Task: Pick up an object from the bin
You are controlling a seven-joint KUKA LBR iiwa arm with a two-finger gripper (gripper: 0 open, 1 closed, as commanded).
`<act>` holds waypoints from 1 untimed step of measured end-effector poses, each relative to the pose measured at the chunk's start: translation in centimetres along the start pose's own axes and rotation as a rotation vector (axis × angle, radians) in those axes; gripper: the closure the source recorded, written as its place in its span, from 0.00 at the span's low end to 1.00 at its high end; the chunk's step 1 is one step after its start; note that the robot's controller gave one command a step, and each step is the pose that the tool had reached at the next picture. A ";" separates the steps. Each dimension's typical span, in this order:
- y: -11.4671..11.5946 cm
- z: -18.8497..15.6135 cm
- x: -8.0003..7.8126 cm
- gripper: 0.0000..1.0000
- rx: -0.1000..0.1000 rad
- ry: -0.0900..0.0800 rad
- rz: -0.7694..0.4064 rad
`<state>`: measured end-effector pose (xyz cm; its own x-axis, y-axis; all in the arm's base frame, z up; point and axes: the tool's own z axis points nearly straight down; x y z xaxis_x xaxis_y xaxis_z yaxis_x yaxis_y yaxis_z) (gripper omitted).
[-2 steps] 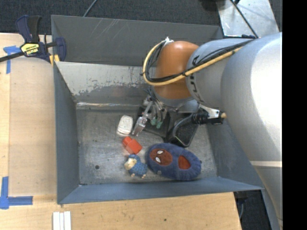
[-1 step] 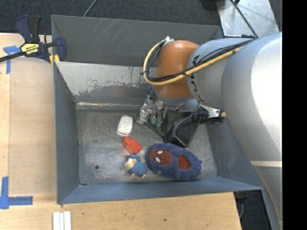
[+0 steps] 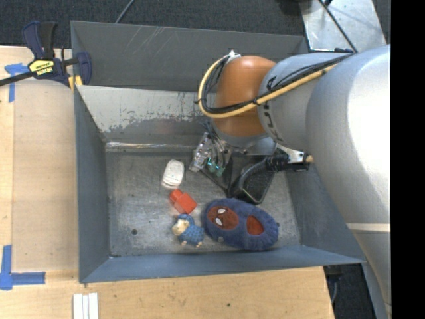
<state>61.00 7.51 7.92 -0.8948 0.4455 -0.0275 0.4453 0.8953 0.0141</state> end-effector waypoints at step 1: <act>-4.1 -7.4 4.7 0.00 0.009 0.025 -0.210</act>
Offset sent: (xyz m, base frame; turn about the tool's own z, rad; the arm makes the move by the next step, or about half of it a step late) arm -0.0635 -0.0155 0.0697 -0.2103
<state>54.79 5.91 15.12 -0.9685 0.2490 -0.0045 0.2490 0.9685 0.0013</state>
